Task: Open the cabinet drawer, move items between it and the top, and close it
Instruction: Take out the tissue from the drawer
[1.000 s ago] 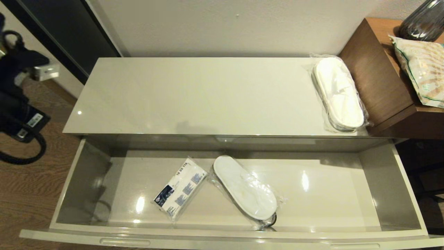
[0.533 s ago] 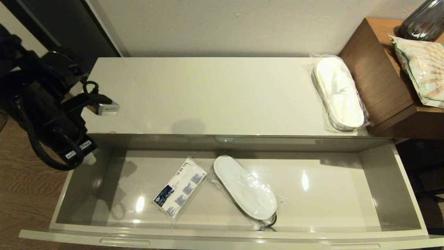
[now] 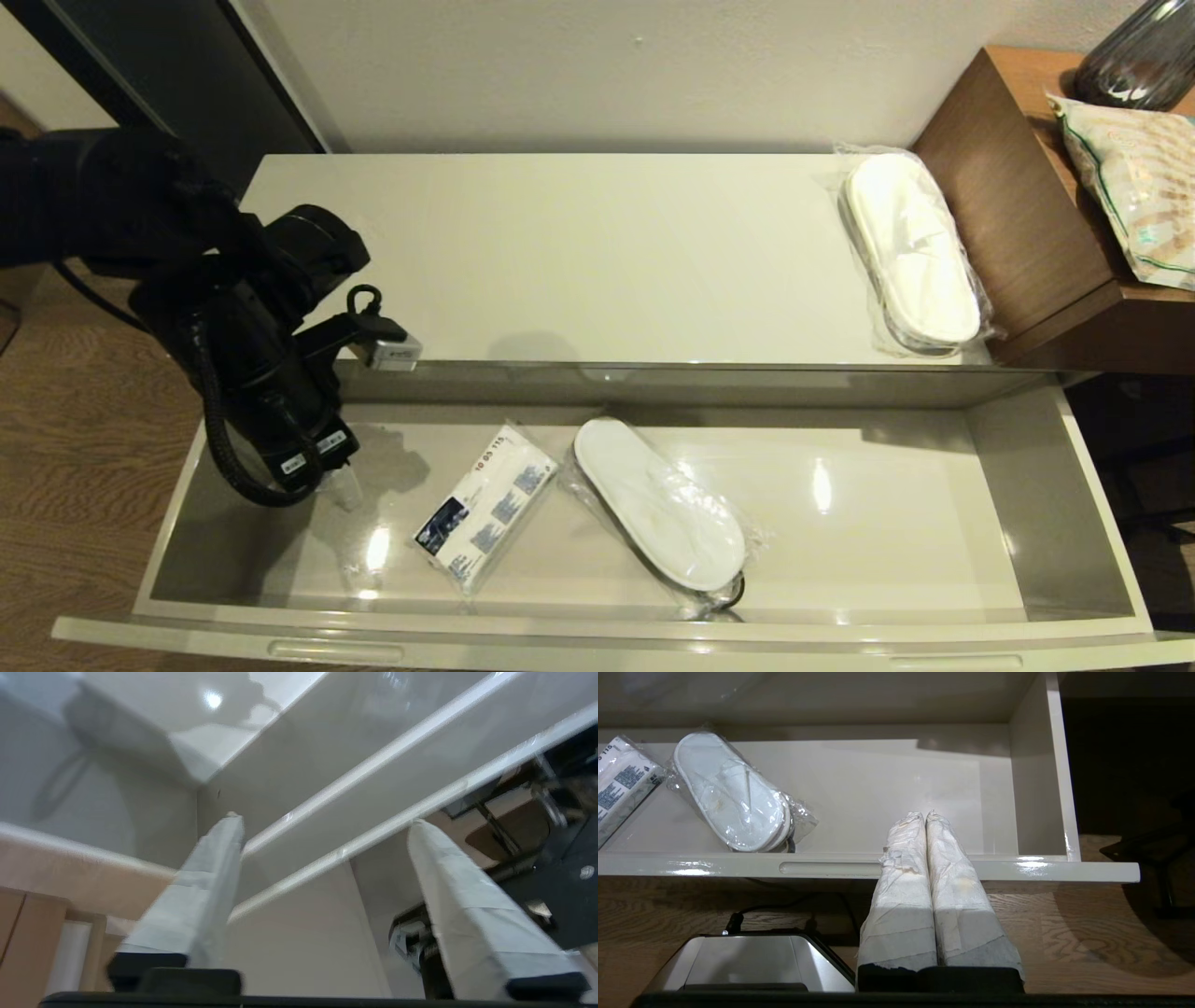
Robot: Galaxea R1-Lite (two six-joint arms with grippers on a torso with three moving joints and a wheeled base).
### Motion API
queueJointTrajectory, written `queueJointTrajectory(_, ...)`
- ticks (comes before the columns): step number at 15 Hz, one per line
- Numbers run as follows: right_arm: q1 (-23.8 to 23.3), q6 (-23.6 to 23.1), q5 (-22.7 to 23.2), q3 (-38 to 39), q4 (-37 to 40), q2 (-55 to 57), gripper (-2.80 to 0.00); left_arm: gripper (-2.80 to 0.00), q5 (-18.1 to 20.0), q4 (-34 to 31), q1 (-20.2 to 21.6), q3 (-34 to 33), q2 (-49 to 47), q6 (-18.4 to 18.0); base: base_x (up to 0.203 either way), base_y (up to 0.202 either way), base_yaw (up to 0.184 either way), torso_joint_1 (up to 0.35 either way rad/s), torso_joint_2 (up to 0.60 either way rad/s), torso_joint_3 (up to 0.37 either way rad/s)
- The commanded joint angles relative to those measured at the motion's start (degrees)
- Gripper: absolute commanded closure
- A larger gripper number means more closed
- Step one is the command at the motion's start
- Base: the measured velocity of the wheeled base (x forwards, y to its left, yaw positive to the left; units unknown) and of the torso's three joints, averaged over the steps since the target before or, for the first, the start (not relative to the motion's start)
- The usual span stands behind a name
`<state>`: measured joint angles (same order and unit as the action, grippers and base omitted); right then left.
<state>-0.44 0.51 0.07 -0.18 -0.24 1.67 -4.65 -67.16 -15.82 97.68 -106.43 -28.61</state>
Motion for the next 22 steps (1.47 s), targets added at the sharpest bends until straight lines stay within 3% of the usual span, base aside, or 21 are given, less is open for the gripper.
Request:
queueJointTrajectory(1,0.0,0.0,0.0,0.0,0.0,0.1,0.0,-2.8,1.0,3.0,-3.4,-1.0,-2.0,1.3,0.0,0.0,0.0,0.0,0.0,0.0)
queueJointTrajectory(3,0.0,0.0,0.0,0.0,0.0,0.1,0.0,-2.8,4.8,6.7,-8.3,-0.8,-2.9,4.1,0.0,0.0,0.0,0.0,0.0,0.0)
queueJointTrajectory(6,0.0,0.0,0.0,0.0,0.0,0.1,0.0,-2.8,4.9,15.0,-13.9,-1.7,-5.7,11.1,0.0,0.0,0.0,0.0,0.0,0.0)
queueJointTrajectory(8,0.0,0.0,0.0,0.0,0.0,0.1,0.0,-2.8,1.6,18.9,-15.8,-5.5,-5.7,14.8,0.0,0.0,0.0,0.0,0.0,0.0)
queueJointTrajectory(13,0.0,0.0,0.0,0.0,0.0,0.2,0.0,-2.8,-6.0,38.3,-16.4,-27.8,-0.5,16.0,0.0,0.0,0.0,0.0,0.0,0.0)
queueJointTrajectory(15,0.0,0.0,0.0,0.0,0.0,0.1,0.0,-2.8,-11.5,44.1,-16.5,-35.1,1.1,17.5,0.0,0.0,0.0,0.0,0.0,0.0)
queueJointTrajectory(16,0.0,0.0,0.0,0.0,0.0,0.1,0.0,-2.8,-14.6,48.0,-16.5,-37.4,1.0,18.9,0.0,0.0,0.0,0.0,0.0,0.0)
queueJointTrajectory(18,0.0,0.0,0.0,0.0,0.0,0.1,0.0,-2.8,-16.0,54.5,-16.6,-40.3,-1.2,19.5,0.0,0.0,0.0,0.0,0.0,0.0)
queueJointTrajectory(22,0.0,0.0,0.0,0.0,0.0,0.1,0.0,-2.8,-20.5,67.9,-17.8,-39.2,-13.0,18.8,0.0,0.0,0.0,0.0,0.0,0.0)
